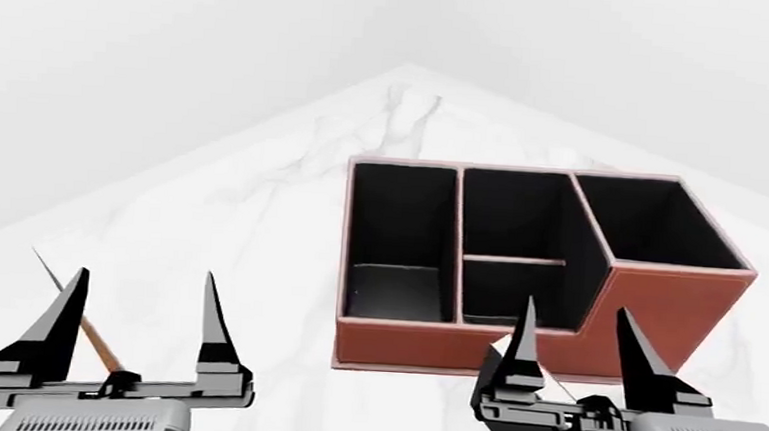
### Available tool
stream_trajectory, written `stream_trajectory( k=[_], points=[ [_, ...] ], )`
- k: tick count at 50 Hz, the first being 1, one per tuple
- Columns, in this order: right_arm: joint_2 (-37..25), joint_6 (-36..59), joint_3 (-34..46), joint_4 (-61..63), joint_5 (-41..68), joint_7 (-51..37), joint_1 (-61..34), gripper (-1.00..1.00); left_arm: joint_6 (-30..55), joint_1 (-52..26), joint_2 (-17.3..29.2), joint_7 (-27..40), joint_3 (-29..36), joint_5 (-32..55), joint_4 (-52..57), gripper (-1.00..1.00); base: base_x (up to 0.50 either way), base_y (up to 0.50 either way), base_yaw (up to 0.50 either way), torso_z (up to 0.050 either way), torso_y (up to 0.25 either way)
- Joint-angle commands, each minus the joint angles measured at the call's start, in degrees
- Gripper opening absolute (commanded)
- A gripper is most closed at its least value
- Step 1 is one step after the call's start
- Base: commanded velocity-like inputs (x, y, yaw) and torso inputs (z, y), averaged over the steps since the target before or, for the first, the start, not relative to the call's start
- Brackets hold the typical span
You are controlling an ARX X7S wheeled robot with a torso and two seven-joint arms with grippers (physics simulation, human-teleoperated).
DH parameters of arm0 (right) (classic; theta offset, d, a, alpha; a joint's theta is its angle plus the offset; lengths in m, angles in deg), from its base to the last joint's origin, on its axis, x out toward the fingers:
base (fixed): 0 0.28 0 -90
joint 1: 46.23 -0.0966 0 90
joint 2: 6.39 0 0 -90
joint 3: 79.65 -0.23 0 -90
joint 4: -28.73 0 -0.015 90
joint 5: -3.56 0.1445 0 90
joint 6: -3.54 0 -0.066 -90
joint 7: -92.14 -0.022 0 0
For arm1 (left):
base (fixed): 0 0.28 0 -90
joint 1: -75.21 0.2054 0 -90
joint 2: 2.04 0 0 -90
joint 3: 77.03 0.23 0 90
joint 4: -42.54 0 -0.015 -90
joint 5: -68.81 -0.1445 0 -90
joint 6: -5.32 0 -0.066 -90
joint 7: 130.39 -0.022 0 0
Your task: Pick up the book and place it in the right compartment of the caddy.
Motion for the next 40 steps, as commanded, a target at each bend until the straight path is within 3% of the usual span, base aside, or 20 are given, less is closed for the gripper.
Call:
stream_trajectory(
  k=[1, 11, 21, 29, 40],
  points=[
    [-0.4, -0.35, 0.5, 0.07, 0.79, 0.26, 0.11, 1.0, 0.03, 0.08, 0.25, 0.34, 0.3, -0.1, 0.18, 1.0, 0.09, -0.11, 0.0, 0.0, 0.0],
    [-0.55, -1.15, 0.8, -0.57, 1.49, 0.51, -0.07, 1.0, -0.1, -0.08, 0.39, 0.57, 0.44, 0.0, -0.08, 1.0, 0.29, -0.35, 0.0, 0.0, 0.0],
    [-0.81, -1.21, 1.56, -0.87, -0.51, -0.12, -0.17, 1.0, -0.3, -0.09, 0.57, 0.85, 0.64, -0.03, -0.21, 1.0, -0.01, -0.01, 0.0, 0.0, 0.0],
    [-1.02, -1.58, 1.55, -0.57, 0.02, -0.24, -0.04, 1.0, -0.32, -0.11, 0.71, 1.06, 0.79, 0.02, -0.21, 1.0, -0.27, -0.41, 0.0, 0.0, 0.0],
    [-1.16, -1.48, 1.97, -0.9, -0.18, -0.51, -0.32, 1.0, -0.2, -0.31, 0.92, 1.32, 0.93, 0.19, -0.38, 1.0, -0.01, -0.01, 0.0, 0.0, 0.0]
  ],
)
